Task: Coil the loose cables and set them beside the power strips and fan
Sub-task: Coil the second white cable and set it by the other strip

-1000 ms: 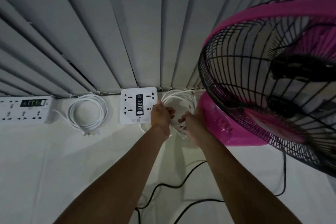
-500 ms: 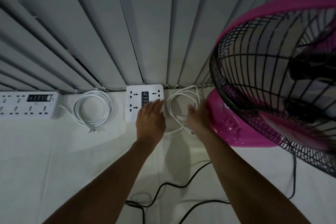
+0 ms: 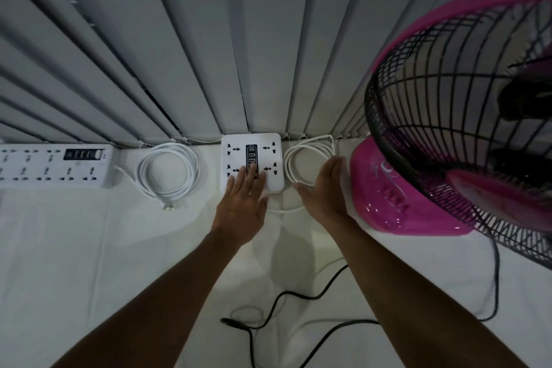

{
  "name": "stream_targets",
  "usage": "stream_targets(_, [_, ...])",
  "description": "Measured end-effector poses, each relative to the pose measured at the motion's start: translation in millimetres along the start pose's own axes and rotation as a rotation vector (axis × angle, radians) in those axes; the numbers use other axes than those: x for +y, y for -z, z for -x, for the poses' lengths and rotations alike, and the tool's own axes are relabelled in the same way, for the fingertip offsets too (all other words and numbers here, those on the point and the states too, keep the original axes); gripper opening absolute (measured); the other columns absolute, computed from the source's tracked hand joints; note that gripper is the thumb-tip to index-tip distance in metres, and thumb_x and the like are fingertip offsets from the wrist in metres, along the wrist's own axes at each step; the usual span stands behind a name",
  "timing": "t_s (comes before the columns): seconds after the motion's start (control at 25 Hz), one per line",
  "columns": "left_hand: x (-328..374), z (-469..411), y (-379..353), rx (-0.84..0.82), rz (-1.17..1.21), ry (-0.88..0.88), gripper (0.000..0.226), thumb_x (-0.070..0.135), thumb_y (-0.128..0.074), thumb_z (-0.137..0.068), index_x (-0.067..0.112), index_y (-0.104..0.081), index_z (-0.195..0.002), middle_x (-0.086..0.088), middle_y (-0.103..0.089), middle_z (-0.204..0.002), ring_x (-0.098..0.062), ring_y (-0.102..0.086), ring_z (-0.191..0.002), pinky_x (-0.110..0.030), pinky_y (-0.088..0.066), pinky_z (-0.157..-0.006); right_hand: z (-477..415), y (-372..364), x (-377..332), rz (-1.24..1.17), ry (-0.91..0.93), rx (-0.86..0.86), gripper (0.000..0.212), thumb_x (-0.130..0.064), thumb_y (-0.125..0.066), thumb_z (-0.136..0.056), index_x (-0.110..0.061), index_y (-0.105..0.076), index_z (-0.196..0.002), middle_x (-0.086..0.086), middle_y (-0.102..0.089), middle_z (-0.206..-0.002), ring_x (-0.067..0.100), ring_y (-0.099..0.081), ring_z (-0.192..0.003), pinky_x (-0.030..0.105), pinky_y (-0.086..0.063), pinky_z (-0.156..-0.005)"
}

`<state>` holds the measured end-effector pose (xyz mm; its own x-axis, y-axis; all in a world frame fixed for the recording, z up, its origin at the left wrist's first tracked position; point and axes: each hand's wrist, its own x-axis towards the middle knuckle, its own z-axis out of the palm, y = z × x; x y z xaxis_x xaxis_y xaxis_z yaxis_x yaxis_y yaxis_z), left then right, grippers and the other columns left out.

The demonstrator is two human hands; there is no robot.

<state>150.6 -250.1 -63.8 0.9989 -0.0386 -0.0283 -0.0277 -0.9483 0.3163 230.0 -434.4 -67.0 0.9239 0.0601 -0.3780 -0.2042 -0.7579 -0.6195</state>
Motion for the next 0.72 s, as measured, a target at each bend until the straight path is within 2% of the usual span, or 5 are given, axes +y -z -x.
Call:
stream_targets(0.24, [-15.0,-8.7,8.0,-0.18,0.012,-0.032,0.061,0.035,-0.039,-0.102,0.015,-0.019,-0.156,-0.009,-0.009,-0.165,-0.029,-0.002,-0.153,-0.044,-0.006,-0.124,-2.9,5.7,2.1,-0.053,0.004,0.047,0.117,-0.043,-0.074,-0.089,-0.008,0.013,-0.16,0.015,0.014,-0.17,0.026,0.005,-0.158,0.033,-0.012,-0.122])
stream_targets(0.36, [-19.0,-10.5,16.0,-0.253,-0.017,-0.066,0.063,0.038,-0.035,-0.103,0.014,-0.013,-0.157,-0.008,-0.001,-0.166,-0.027,0.001,-0.153,-0.042,-0.004,-0.124,26.5,13.6,11.2,-0.111,0.097,0.102,0.089,-0.031,-0.068,-0.095,-0.013,-0.01,-0.161,0.018,-0.019,-0.167,0.031,-0.02,-0.154,0.039,-0.023,-0.124])
stream_targets(0.44, [-17.3,-0.3,19.1,-0.226,-0.041,-0.144,0.063,0.037,-0.035,-0.103,0.009,-0.016,-0.156,-0.01,-0.005,-0.166,-0.026,-0.004,-0.153,-0.04,-0.007,-0.124,56.0,21.1,22.0,-0.095,0.165,0.143,0.062,-0.018,-0.06,-0.099,-0.01,-0.032,-0.153,0.017,-0.043,-0.152,0.032,-0.041,-0.143,0.037,-0.038,-0.116])
stream_targets(0.52, [-7.5,20.2,17.1,-0.186,-0.039,-0.226,0.061,0.034,-0.037,-0.103,0.006,-0.021,-0.155,-0.012,-0.012,-0.164,-0.026,-0.01,-0.152,-0.038,-0.009,-0.124,90.7,31.0,35.6,-0.05,0.232,0.219,0.046,-0.006,-0.057,-0.097,-0.009,-0.05,-0.142,0.012,-0.057,-0.139,0.028,-0.052,-0.132,0.025,-0.037,-0.108])
stream_targets(0.72, [30.6,70.8,3.3,-0.278,0.069,-0.179,0.057,0.038,-0.038,-0.102,0.015,-0.028,-0.154,-0.004,-0.025,-0.163,-0.017,-0.021,-0.15,-0.03,-0.013,-0.123,155.2,52.6,81.5,0.02,0.038,0.32,0.047,0.0,-0.06,-0.085,-0.014,-0.062,-0.13,0.007,-0.064,-0.128,0.026,-0.057,-0.121,0.032,-0.046,-0.103])
